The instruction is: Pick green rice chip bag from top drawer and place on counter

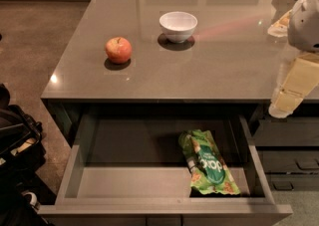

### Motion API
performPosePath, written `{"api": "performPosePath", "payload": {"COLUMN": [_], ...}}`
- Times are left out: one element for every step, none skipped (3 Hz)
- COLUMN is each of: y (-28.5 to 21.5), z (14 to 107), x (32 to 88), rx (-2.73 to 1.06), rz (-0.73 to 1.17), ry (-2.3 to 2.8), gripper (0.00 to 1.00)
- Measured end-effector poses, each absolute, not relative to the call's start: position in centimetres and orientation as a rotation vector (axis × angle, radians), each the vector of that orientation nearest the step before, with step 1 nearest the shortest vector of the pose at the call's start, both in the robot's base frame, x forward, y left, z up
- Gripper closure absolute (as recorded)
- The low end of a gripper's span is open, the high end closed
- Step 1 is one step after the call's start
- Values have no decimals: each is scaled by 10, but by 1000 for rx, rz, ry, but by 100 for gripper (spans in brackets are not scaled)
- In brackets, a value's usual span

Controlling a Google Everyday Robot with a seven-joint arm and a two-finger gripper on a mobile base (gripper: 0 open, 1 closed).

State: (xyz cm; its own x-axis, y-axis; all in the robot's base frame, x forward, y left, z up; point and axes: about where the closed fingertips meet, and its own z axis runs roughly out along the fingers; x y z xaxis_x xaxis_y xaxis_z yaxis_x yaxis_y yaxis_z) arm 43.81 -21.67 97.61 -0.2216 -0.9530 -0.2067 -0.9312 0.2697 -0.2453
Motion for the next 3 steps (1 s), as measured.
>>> {"api": "performPosePath", "payload": {"y": [-217,-220,-212], "z": [976,951,900], "x": [438,428,405], "rx": [-1712,-1588,-1280], "rz": [-100,-40,128], "ry": [2231,2290,2405], "gripper": [0,0,0]}}
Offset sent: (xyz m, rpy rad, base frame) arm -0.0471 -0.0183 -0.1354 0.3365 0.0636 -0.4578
